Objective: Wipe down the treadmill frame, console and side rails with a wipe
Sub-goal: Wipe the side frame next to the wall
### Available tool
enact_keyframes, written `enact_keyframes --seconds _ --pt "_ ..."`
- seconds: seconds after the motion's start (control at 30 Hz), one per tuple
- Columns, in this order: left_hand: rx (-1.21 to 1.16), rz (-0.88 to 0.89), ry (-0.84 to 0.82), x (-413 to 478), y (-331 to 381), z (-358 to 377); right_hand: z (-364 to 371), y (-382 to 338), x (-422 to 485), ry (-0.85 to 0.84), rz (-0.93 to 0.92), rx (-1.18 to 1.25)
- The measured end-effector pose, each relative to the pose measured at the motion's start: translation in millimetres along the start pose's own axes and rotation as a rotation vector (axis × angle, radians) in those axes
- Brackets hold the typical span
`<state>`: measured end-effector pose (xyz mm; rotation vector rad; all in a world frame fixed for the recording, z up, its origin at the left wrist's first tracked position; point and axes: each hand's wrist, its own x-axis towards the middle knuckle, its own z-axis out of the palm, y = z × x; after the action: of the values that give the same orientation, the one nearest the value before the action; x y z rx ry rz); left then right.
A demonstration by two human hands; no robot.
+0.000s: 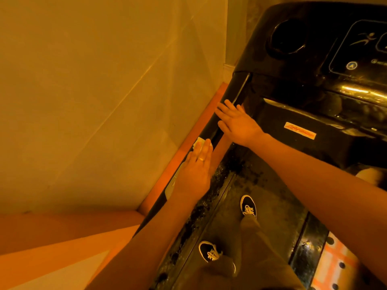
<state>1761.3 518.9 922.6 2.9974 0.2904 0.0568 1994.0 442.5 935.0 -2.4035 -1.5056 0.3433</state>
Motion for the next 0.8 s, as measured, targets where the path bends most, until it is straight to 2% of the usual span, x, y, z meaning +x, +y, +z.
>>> enact_keyframes --seconds 0.1,0.3,0.57,0.8 --pt "0.056 0.016 -0.037 -19 -1 -3 4 -3 1 0.017 0.028 0.013" --pt "-0.011 -0.038 -0.075 5 1 -4 14 -6 0 0.031 0.071 0.008" --pt "0.089 0.058 0.031 -42 -6 -6 11 -9 2 0.009 0.086 0.012" --pt "0.130 0.005 -0.044 -30 -5 -5 -3 -24 6 -0.083 0.095 -0.157"
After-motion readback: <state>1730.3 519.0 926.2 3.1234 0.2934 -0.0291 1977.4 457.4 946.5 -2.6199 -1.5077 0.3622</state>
